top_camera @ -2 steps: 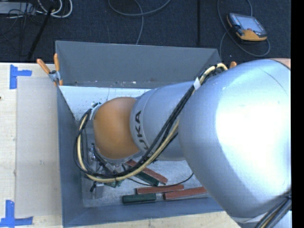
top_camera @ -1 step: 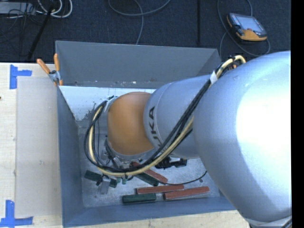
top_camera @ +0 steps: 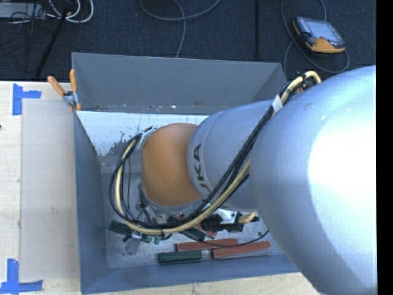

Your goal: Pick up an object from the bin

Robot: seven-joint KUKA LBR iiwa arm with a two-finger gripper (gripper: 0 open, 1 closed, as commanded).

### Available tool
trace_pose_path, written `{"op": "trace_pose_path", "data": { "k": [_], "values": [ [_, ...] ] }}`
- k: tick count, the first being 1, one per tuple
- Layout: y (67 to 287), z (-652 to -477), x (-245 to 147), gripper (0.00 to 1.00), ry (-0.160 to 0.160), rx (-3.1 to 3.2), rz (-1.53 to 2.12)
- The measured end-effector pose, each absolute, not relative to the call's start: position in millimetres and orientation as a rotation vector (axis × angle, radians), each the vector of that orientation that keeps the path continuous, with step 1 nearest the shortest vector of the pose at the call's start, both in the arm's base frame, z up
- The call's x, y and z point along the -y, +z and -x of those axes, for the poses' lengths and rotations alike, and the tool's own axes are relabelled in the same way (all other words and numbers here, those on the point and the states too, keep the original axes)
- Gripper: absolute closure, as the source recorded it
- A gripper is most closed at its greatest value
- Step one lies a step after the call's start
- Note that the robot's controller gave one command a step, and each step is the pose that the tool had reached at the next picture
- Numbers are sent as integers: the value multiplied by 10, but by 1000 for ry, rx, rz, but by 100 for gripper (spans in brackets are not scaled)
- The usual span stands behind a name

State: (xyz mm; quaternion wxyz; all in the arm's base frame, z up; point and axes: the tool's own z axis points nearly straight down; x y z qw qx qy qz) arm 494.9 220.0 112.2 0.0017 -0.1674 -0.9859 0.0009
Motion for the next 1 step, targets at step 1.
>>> {"op": "trace_pose_path", "data": {
  "k": [1],
  "values": [
    [677,-4827,-2201,0,7,3036,780]
  ]
}}
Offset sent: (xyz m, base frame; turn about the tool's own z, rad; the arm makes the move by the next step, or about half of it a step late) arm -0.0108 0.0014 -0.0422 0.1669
